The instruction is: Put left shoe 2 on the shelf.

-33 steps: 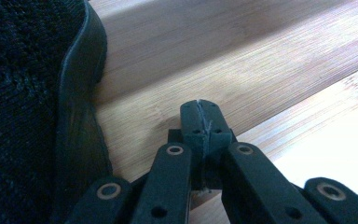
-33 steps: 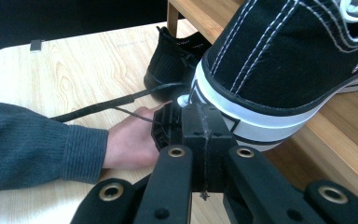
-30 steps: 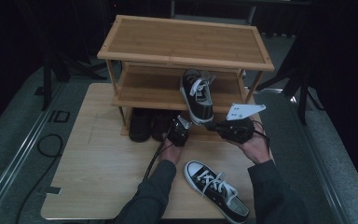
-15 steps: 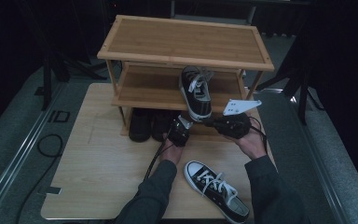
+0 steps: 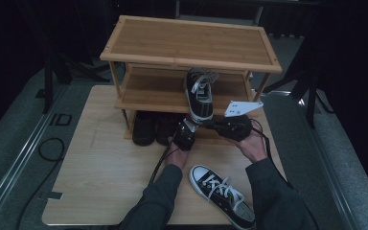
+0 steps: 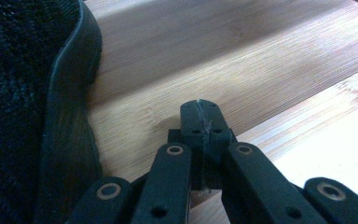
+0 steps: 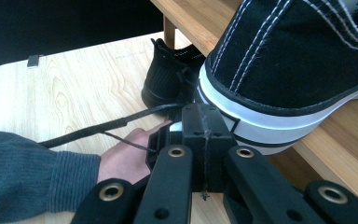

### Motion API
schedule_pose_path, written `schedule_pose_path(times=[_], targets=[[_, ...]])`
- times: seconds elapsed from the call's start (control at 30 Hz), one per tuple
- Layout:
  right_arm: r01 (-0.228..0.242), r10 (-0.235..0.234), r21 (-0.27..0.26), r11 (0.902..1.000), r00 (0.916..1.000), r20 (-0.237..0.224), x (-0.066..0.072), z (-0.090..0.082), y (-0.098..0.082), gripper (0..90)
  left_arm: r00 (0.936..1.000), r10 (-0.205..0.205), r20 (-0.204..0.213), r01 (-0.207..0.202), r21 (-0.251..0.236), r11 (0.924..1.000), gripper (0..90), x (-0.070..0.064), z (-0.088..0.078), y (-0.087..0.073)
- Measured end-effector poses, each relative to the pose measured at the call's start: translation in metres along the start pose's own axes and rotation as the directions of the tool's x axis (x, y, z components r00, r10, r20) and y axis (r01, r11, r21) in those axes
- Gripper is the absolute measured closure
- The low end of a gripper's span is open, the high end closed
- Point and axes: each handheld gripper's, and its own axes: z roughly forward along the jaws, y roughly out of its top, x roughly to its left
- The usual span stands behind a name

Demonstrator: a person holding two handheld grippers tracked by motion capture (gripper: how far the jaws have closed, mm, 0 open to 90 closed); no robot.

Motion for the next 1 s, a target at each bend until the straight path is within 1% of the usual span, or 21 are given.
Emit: schedule_pose_path(times=[0.17,0.47,0.57,0.6,0.63,0.73,0.83,0.9,1.0], targets=[[0.001,-0.001,-0.003,1.0,0.9999,-0.012,-0.002,0.005,0.002,90.0,1.0,0.0,0.002,0.0,0.002,1.0,90.0,0.0,0.0,0.0],[-0.009,0.009,-0.012,0.9999,1.0,-0.004,-0.004,0.01,0.003,90.0,1.0,0.0,0.001,0.0,0.003,1.0,90.0,0.0,0.0,0.0],[-0.012,0.011,-0.014,0.9998,0.9999,-0.006,-0.007,0.011,0.003,90.0,1.0,0.0,-0.002,0.0,0.003,1.0,90.0,0.0,0.0,0.0],[-0.014,0.014,-0.016,0.9998,0.9999,0.0,-0.008,0.012,0.003,90.0,1.0,0.0,-0.002,0.0,0.003,1.0,90.0,0.0,0.0,0.0],[-0.02,0.02,-0.016,0.9997,0.9998,-0.001,-0.009,0.011,0.003,90.0,1.0,0.0,-0.001,0.0,0.002,1.0,90.0,0.0,0.0,0.0],[-0.015,0.015,-0.017,0.9997,0.9999,0.001,-0.009,0.013,0.003,90.0,1.0,0.001,-0.001,-0.001,0.002,1.0,90.0,0.0,0.0,0.0],[-0.02,0.02,-0.02,0.9996,0.9998,-0.005,-0.01,0.014,0.003,90.0,1.0,0.001,0.001,-0.001,0.002,1.0,90.0,0.0,0.0,0.0],[-0.018,0.018,-0.019,0.9997,0.9998,-0.005,-0.011,0.015,0.004,90.0,1.0,0.001,0.002,-0.001,0.003,1.0,90.0,0.0,0.0,0.0],[0.006,-0.006,0.002,1.0,1.0,0.008,-0.008,0.019,0.009,90.0,1.0,0.0,-0.001,0.0,0.002,1.0,90.0,0.0,0.0,0.0]])
